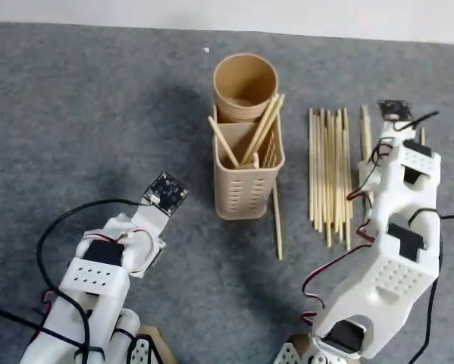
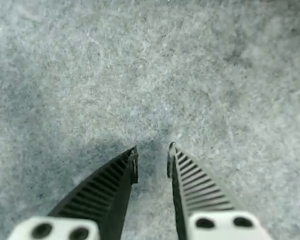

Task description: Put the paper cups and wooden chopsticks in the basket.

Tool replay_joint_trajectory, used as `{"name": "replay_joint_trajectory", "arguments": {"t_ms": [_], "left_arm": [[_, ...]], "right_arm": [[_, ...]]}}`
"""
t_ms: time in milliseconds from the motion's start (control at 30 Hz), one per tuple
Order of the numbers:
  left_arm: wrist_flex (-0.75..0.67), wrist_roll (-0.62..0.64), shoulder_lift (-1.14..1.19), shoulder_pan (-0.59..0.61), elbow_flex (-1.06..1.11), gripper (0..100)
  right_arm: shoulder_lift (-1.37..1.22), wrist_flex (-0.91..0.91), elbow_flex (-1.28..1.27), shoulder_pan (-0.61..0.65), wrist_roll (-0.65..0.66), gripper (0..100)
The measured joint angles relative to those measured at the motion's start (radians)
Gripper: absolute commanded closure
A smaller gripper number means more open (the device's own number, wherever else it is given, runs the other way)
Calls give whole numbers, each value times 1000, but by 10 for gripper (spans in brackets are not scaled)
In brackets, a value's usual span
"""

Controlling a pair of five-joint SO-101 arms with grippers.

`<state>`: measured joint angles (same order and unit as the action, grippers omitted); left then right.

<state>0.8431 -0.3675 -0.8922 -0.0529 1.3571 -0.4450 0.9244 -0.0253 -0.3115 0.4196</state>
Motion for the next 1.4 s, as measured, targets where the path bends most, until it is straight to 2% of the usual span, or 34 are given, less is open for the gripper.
{"name": "replay_joint_trajectory", "arguments": {"t_ms": [200,333,600,733,867,1133,1300,1400], "left_arm": [[0,0,0,-3,0,870],[0,0,0,-3,0,870],[0,0,0,-3,0,870],[0,0,0,-3,0,870],[0,0,0,-3,0,870],[-41,0,0,-3,20,870],[-71,0,0,-3,31,870],[-74,0,0,-3,31,870]], "right_arm": [[224,3,-3,-3,-130,993],[454,2,-41,46,-203,993],[973,-12,-199,290,-315,993],[1221,-114,-307,430,-327,993],[1404,-288,-476,569,-327,993],[1478,-629,-792,733,-327,993],[1479,-741,-945,809,-327,993],[1479,-807,-1017,812,-327,988]]}}
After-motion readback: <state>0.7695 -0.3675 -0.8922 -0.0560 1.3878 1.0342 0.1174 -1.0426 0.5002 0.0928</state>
